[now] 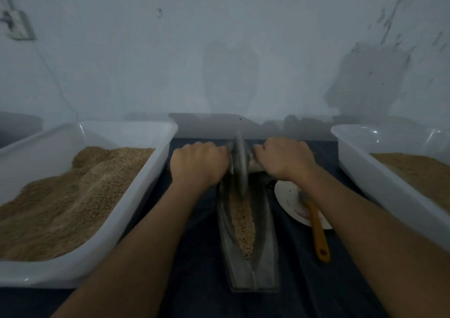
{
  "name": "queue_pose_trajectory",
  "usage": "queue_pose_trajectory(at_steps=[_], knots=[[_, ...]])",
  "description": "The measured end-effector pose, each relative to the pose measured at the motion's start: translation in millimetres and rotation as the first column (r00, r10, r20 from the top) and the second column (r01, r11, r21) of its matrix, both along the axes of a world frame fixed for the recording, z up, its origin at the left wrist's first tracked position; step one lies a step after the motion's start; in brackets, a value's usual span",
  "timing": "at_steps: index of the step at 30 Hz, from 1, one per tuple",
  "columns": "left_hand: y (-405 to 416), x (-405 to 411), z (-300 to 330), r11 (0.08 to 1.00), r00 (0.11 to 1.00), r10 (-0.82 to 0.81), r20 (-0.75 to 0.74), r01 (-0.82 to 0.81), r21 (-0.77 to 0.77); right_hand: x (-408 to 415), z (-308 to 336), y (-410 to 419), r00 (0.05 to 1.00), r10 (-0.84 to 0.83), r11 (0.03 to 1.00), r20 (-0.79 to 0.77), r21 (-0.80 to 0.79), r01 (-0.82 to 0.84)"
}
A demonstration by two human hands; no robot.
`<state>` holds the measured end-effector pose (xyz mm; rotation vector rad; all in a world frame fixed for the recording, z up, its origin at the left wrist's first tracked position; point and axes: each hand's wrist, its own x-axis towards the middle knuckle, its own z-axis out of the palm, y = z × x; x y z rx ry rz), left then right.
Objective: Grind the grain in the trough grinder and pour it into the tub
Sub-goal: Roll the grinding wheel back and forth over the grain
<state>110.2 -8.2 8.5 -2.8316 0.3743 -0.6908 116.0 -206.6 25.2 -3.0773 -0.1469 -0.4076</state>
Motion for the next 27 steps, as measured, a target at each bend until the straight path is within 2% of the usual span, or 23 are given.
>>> queue_pose_trajectory(at_steps=[2, 3, 6, 8, 10, 13, 15, 17, 19, 23, 25, 27], knots=[[-3.5, 15.4, 9.7, 1.0, 0.999, 0.0, -0.054, -0.001, -0.015, 11.7, 1.1, -1.4, 0.999, 0.009, 1.0, -0.043, 0.029, -0.008], [-3.1, 14.4, 10.6, 1.0, 0.998, -0.002, -0.061, 0.001, -0.021, 7.1, 0.0, -1.8, 0.999, 0.024, 0.999, -0.03, -0.028, -0.025], [4.2, -24.9, 0.0, 0.997, 0.999, -0.051, 0.012, 0.052, -0.064, -34.9, -8.5, -1.8, 0.979, 0.144, 0.969, 0.146, -0.223, -0.109], [14.8, -63.2, -10.4, 0.986, 0.989, -0.136, 0.061, 0.141, -0.087, -73.6, -13.2, 0.6, 0.948, 0.189, 0.971, 0.258, -0.194, -0.141], [25.2, -96.3, -15.7, 0.956, 0.978, -0.193, 0.076, 0.205, -0.208, -112.3, -17.8, 1.5, 0.908, 0.204, 0.978, 0.365, -0.117, -0.172], [33.1, -119.6, -22.9, 0.91, 0.967, -0.235, 0.101, 0.255, -0.327, -136.2, -23.6, 2.7, 0.855, 0.244, 0.969, 0.459, -0.152, -0.194], [32.5, -108.0, -18.6, 0.922, 0.969, -0.243, 0.056, 0.248, -0.297, -124.0, -18.9, 6.2, 0.879, 0.218, 0.975, 0.424, -0.133, -0.178], [26.9, -79.4, -16.8, 0.974, 0.978, -0.201, 0.06, 0.206, -0.095, -96.5, -13.7, 9.2, 0.915, 0.204, 0.976, 0.349, -0.143, -0.163], [17.7, -42.6, -12.2, 0.993, 0.992, -0.118, 0.035, 0.117, 0.024, -57.4, -12.0, 8.3, 0.949, 0.175, 0.983, 0.261, -0.107, -0.152], [1.7, 12.6, 5.9, 1.0, 0.999, -0.023, -0.029, 0.023, 0.012, 5.2, -0.3, 0.5, 1.0, -0.011, 1.0, 0.025, -0.026, 0.012], [-0.8, 12.6, 9.2, 1.0, 1.0, -0.016, -0.017, 0.015, -0.014, 2.2, -4.4, -1.5, 0.999, 0.016, 0.996, 0.036, -0.091, -0.013], [0.0, -9.4, 6.1, 0.998, 0.998, -0.047, 0.042, 0.048, -0.033, -25.6, -10.9, -4.3, 0.989, 0.086, 0.98, 0.124, -0.188, -0.062]])
